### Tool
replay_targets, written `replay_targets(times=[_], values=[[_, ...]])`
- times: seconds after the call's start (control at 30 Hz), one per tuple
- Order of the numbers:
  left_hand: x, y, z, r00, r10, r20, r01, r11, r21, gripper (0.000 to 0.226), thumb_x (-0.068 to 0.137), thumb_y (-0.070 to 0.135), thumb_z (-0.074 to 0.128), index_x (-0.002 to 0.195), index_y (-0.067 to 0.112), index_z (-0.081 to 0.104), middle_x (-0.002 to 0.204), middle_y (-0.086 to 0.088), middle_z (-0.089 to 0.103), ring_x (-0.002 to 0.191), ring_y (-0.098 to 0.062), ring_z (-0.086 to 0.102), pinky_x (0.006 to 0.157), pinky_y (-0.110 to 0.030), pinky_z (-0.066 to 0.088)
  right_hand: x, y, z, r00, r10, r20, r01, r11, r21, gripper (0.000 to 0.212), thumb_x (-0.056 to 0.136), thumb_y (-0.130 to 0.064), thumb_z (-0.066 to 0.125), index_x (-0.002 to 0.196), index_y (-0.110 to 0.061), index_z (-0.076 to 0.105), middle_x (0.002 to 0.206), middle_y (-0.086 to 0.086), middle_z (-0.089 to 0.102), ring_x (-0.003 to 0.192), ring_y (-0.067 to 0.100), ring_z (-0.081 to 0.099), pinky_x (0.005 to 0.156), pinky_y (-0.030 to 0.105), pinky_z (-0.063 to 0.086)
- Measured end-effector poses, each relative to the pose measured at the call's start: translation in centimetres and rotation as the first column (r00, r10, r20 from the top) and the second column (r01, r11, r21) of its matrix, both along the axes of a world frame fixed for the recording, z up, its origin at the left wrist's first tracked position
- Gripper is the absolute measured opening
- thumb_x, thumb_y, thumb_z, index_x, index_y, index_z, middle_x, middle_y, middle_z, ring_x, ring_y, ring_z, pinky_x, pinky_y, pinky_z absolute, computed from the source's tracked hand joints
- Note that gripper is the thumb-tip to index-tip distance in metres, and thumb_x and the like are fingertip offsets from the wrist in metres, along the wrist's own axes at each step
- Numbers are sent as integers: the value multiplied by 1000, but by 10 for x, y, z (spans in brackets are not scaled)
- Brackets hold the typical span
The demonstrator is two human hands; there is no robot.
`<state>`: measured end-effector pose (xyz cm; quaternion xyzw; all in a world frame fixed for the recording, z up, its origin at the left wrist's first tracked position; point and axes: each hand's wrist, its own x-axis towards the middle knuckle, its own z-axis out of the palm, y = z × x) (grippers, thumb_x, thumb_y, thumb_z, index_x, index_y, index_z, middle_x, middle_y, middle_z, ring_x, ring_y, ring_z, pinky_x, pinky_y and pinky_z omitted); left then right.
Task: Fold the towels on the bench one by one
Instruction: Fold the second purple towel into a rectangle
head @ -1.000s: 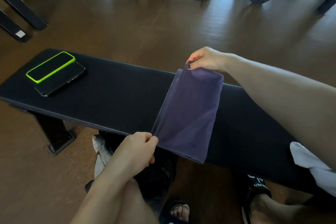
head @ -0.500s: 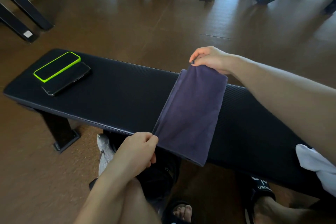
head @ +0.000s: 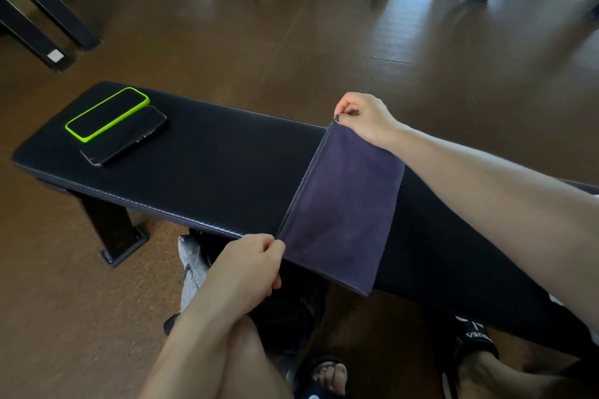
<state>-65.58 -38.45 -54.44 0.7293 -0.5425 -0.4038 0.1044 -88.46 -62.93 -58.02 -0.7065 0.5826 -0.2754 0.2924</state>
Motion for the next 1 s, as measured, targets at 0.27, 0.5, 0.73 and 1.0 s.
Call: replay_targets(times=[0.27,0.5,0.73,1.0], values=[[2,0,3,1000,16,-20,-17,999,-48,33,95,23,45,66,10,54,60,0,69,46,-8,56,59,-32,49,5,11,-12,994,-14,-106,-6,984,-180,13,94,-12,50,96,-22,58,87,-9,63,84,18,58,77,38,49],[8,1,1,999,39,17,-38,997,-67,33,94,23,45,64,11,54,61,1,69,49,-8,57,62,-35,52,10,18,-19,934,-31,-357,-112,921,-373,9,103,-16,36,104,-17,45,106,-3,59,72,30,54,69,38,41],[7,0,-3,997,23,67,-21,999,-26,30,94,26,44,72,10,56,62,3,70,54,-12,63,64,-36,55,11,16,-19,923,-15,-385,-115,943,-312,8,102,-18,37,98,-22,43,97,-6,60,77,29,53,68,38,40],[8,-1,-5,991,14,131,-12,1000,-13,30,93,28,44,72,12,57,60,5,70,59,-14,66,71,-39,58,10,13,-20,915,-7,-403,-115,953,-279,9,101,-17,38,98,-23,45,98,-5,59,81,26,53,67,34,36]])
